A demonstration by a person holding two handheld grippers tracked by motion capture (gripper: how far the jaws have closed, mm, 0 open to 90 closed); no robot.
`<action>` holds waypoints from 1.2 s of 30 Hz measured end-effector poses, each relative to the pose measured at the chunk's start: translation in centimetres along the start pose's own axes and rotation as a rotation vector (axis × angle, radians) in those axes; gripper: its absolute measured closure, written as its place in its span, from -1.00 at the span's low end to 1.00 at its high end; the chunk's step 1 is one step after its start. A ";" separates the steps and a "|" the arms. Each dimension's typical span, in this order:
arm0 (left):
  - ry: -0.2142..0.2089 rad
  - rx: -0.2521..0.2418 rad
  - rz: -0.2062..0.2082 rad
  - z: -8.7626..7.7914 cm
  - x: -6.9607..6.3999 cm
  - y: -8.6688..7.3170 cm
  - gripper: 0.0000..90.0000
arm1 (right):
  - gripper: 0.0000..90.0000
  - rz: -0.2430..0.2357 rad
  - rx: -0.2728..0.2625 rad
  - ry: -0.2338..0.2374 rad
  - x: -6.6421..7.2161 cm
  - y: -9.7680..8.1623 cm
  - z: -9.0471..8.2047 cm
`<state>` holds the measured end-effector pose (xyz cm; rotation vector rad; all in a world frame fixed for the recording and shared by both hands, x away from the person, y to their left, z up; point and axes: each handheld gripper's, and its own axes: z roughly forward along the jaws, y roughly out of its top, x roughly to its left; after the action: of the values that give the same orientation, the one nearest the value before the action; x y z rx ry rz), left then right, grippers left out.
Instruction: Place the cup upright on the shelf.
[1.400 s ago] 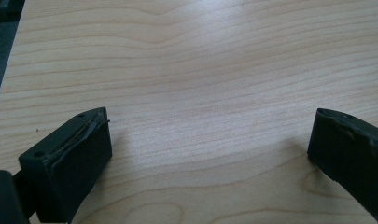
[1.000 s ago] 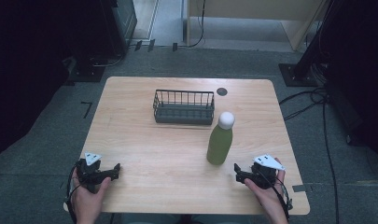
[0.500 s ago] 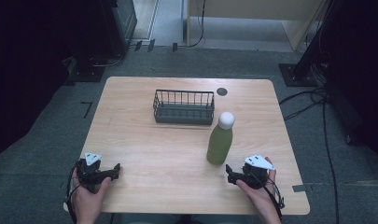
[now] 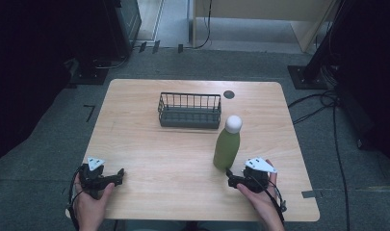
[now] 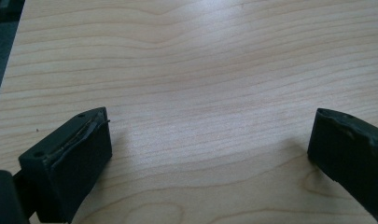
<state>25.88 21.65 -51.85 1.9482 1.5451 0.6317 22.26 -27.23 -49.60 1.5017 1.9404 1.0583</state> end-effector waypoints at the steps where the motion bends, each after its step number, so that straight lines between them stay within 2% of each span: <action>1: 0.000 0.000 0.000 0.0 0.0 0.0 -1.00 | -0.79 -0.006 -0.004 0.006 0.2 0.3 0.1; 19: 0.000 0.000 0.000 0.0 0.0 0.0 -1.00 | -0.71 -0.009 -0.061 0.052 1.4 2.4 0.6; 36: 0.000 0.000 0.000 0.0 0.0 0.0 -1.00 | -0.62 -0.003 -0.117 0.060 2.3 4.7 0.8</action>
<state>25.88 21.65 -51.85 1.9484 1.5449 0.6315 24.95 -24.30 -46.06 1.4184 1.8850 1.2074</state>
